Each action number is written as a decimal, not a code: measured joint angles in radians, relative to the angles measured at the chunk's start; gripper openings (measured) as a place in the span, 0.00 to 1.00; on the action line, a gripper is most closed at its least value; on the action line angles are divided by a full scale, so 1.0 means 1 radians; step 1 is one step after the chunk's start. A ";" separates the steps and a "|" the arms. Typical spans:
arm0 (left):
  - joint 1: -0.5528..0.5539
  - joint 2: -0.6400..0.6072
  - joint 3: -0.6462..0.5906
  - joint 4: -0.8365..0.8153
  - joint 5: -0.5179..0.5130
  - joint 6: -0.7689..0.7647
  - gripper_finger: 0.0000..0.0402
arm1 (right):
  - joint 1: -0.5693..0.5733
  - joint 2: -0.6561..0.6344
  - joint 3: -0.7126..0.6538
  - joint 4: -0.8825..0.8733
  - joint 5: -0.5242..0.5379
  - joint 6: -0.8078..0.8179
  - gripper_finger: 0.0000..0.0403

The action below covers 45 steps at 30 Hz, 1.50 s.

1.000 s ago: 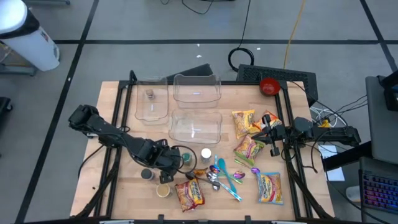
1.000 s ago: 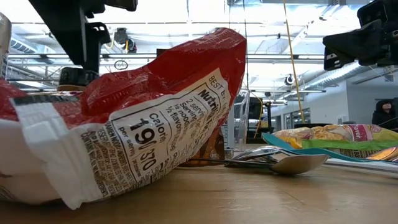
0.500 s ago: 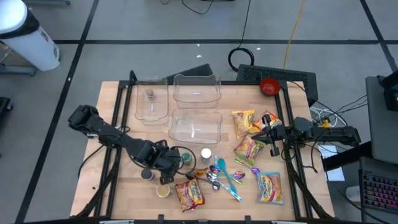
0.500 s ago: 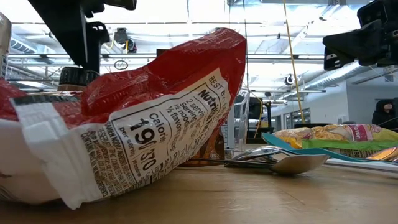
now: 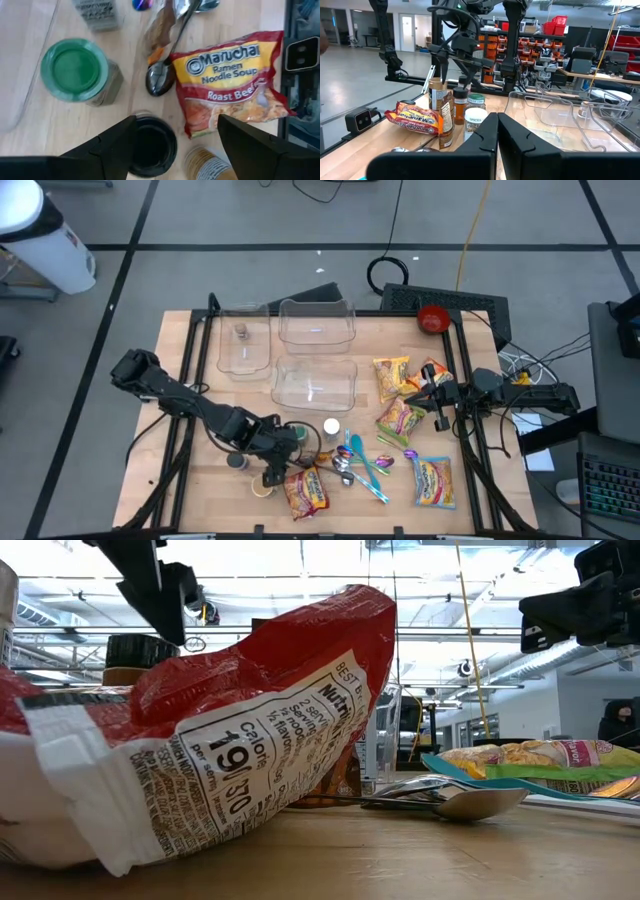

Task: Pick & Place Food Item
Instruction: Put the orange seasoning bottle into the top left transparent bin

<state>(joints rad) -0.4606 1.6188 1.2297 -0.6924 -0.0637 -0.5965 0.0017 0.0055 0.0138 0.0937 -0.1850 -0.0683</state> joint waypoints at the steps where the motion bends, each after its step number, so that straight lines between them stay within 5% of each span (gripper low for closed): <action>1: 0.000 0.000 0.000 -0.003 0.000 0.015 0.70 | 0.000 0.000 0.000 0.000 0.000 0.000 0.00; 14: 0.001 0.000 0.000 -0.051 -0.021 0.001 0.70 | 0.000 0.000 0.000 0.000 0.000 0.000 0.00; 26: 0.000 -0.002 0.000 -0.096 -0.049 -0.019 0.89 | 0.000 0.000 0.000 0.000 0.000 0.000 0.00; 36: -0.005 0.012 0.002 -0.111 -0.073 0.007 0.84 | 0.000 0.000 0.000 0.000 0.000 0.000 0.00; 45: -0.012 0.099 0.002 -0.114 0.013 0.105 0.81 | 0.000 0.000 0.000 0.000 0.000 0.000 0.00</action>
<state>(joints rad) -0.4730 1.7180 1.2316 -0.8060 -0.0504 -0.4912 0.0015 0.0051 0.0138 0.0940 -0.1852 -0.0682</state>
